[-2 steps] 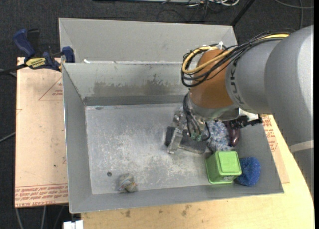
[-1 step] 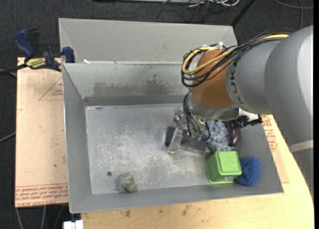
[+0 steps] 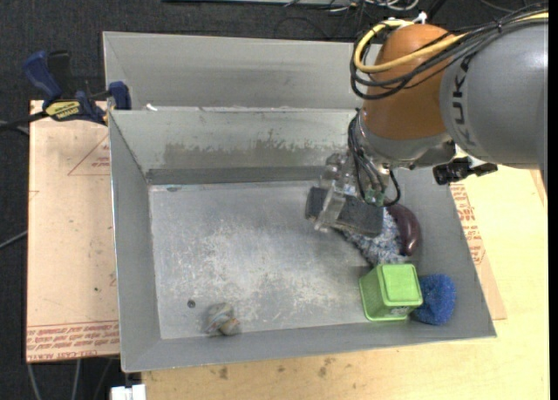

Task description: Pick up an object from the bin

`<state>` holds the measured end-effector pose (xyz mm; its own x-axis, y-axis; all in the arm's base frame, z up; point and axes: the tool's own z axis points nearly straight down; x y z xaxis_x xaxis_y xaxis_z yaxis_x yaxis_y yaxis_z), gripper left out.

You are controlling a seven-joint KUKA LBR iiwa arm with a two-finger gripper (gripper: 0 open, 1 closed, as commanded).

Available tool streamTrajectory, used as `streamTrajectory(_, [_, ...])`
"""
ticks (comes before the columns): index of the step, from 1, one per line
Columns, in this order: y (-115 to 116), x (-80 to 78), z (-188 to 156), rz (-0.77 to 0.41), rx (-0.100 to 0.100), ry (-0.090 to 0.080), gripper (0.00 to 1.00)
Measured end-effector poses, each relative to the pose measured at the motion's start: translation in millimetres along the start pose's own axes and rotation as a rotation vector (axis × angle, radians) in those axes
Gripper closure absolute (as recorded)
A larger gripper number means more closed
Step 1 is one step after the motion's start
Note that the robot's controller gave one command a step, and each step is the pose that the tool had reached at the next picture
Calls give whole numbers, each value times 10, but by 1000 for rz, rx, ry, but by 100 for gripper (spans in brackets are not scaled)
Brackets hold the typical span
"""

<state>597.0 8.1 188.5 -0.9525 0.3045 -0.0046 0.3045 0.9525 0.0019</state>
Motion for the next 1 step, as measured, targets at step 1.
streamTrajectory(1, [-2, 7, 10, -1, 1, 2, 100])
